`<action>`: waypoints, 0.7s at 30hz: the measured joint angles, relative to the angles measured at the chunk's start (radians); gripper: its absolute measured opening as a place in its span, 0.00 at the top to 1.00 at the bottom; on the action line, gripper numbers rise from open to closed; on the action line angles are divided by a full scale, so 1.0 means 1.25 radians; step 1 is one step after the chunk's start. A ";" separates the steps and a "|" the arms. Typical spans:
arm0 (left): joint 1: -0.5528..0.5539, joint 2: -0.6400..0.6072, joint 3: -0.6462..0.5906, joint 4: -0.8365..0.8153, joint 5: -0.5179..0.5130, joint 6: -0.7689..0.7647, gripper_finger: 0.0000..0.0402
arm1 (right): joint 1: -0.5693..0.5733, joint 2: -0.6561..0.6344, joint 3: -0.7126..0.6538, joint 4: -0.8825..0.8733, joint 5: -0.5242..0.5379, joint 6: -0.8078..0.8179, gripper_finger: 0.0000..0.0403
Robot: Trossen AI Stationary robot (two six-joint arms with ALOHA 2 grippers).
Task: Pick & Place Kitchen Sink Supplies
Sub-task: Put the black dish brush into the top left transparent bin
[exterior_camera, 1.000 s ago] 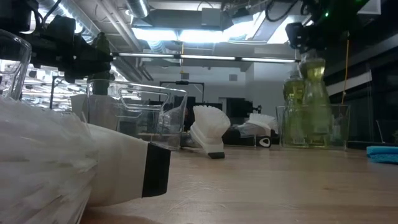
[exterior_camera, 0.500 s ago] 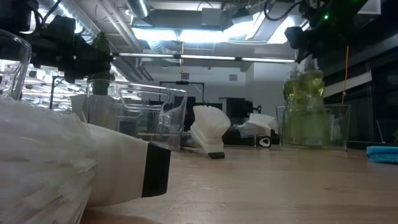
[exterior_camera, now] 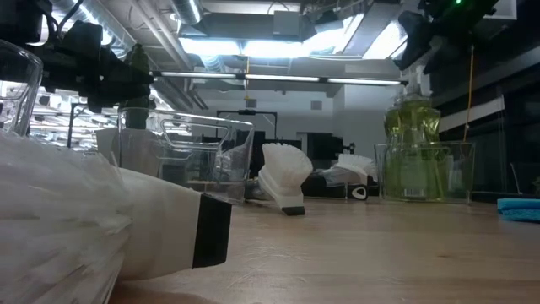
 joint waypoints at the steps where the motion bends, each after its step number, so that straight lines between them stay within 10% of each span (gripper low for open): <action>1: 0.000 0.000 0.000 0.000 0.000 0.000 0.53 | 0.000 -0.003 0.003 0.000 -0.014 0.002 0.23; 21: 0.000 0.000 0.000 0.000 0.000 0.000 0.53 | 0.000 -0.005 0.134 -0.004 -0.316 -0.199 0.24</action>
